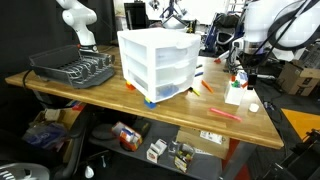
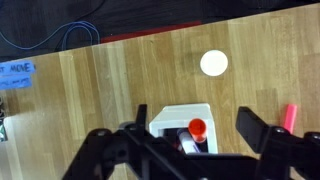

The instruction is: Pick up one pen from the pen holder and put it on the table.

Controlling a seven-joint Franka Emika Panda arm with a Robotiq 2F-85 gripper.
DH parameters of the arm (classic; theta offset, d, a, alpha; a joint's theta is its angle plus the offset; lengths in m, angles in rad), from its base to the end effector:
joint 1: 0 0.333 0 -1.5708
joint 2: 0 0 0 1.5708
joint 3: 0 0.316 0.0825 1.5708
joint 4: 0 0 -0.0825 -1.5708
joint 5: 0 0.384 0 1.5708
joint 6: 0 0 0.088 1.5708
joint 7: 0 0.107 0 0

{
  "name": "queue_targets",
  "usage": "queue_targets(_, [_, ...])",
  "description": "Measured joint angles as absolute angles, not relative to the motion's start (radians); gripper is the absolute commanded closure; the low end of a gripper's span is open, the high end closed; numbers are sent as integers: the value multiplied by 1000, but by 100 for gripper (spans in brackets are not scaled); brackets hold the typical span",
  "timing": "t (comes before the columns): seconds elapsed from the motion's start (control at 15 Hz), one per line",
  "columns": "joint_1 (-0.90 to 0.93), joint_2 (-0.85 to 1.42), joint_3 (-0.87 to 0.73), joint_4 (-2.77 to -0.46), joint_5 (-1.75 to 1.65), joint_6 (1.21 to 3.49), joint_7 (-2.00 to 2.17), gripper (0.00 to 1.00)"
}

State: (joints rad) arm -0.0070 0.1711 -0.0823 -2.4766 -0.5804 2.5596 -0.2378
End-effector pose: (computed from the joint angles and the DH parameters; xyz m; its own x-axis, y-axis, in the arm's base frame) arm 0.4647 -0.0346 0.2160 0.7908 0.5718 -0.2183 0.6110 -0.7584 0.2269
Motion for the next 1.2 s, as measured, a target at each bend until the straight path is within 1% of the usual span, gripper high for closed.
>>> queue_targets(0.07, [-7,180,-82,-2469,-580,2561,-238,46])
queue_targets(0.13, [-7,188,-82,-2462,-580,2561,-237,55])
queue_targets(0.33, [-7,202,-83,-2445,-580,2562,-236,74])
queue_targets(0.53, [-7,207,-86,-2436,-580,2562,-235,96])
queue_targets(0.67, [-9,209,-86,-2433,-576,2562,-235,99])
queue_targets(0.8, [-11,212,-87,-2430,-566,2561,-234,96])
queue_targets(1.2, [-32,202,-92,-2412,-482,2554,-236,96])
